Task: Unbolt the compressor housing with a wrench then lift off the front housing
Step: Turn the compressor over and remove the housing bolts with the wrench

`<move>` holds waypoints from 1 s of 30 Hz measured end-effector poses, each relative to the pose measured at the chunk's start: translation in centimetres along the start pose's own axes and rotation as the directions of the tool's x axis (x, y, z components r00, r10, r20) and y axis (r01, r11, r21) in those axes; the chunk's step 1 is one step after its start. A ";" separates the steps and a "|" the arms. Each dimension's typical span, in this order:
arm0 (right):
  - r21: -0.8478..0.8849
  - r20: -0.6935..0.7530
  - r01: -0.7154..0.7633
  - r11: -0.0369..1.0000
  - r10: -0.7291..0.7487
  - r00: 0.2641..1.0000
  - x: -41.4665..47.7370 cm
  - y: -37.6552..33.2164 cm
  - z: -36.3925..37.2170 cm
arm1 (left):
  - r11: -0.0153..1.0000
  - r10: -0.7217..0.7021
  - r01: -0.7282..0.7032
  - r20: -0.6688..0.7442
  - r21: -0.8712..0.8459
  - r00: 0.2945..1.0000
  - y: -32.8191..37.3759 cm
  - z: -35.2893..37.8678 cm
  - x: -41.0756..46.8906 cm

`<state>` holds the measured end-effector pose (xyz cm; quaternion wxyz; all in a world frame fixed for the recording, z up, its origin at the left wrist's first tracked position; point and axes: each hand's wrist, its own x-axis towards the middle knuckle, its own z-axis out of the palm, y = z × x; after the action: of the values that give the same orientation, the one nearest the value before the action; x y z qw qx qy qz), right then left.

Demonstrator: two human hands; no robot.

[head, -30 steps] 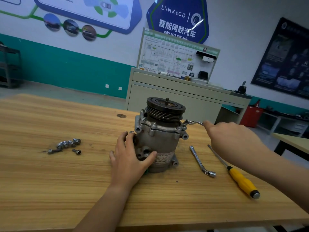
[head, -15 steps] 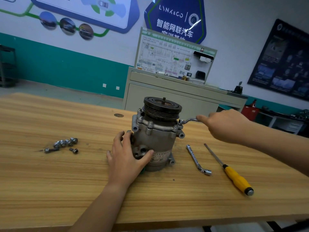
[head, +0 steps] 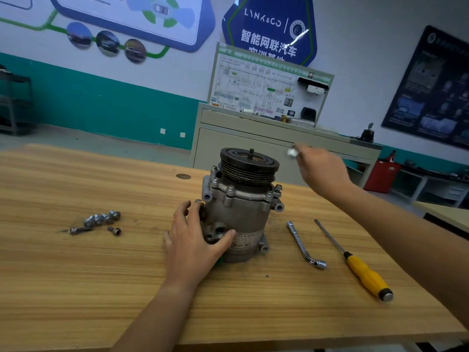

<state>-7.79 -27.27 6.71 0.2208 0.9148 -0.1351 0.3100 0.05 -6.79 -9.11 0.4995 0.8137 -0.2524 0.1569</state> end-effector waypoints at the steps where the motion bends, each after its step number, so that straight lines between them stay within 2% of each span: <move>1: 0.119 -0.041 -0.101 0.988 0.107 0.993 -0.6 0.0 -0.8 | 1.000 0.001 -0.001 0.001 0.001 1.000 0.0 0.0 0.0; 3: 0.259 0.024 -0.222 0.940 0.224 0.974 -2.0 0.0 -2.2 | 1.000 0.006 -0.006 0.004 0.006 1.000 0.1 0.1 0.0; 6: 0.106 0.312 -0.203 0.973 0.162 0.936 -4.6 -1.0 -4.1 | 1.000 0.005 -0.005 0.004 0.002 1.000 0.0 0.1 0.0; 10: -0.091 0.463 -0.094 0.991 0.125 0.878 -6.2 -3.0 -4.8 | 1.000 0.006 -0.006 0.013 0.009 1.000 0.0 0.0 0.0; 15: -0.312 0.484 0.104 0.944 0.064 0.873 -5.0 -3.5 -5.6 | 1.000 0.010 -0.010 0.000 0.012 1.000 0.0 0.0 0.0; 18: -0.389 0.516 0.241 0.889 -0.006 0.857 -4.4 -4.1 -5.8 | 1.000 0.012 -0.012 -0.005 0.013 1.000 0.0 0.0 -0.1; 22: -0.351 0.523 0.277 0.894 -0.058 0.850 -4.3 -2.7 -5.4 | 1.000 0.010 -0.010 0.004 0.015 1.000 0.0 0.0 0.0; 25: -0.353 0.548 0.364 0.862 -0.125 0.827 -3.1 -0.2 -4.7 | 1.000 0.007 -0.007 -0.004 0.007 1.000 -0.1 -0.1 -0.1; 27: -0.352 0.546 0.356 0.866 -0.119 0.829 -1.6 0.6 -3.6 | 1.000 0.005 -0.004 -0.006 0.016 1.000 -0.1 0.0 0.0; 30: -0.277 0.448 0.275 0.921 -0.129 0.885 0.4 -0.1 -0.6 | 1.000 0.005 -0.005 -0.015 0.015 1.000 -0.2 0.1 0.1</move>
<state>-7.75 -26.99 7.33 0.3690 0.9184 -0.1326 0.0528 0.30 -6.82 -9.24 0.4947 0.8158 -0.2495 0.1659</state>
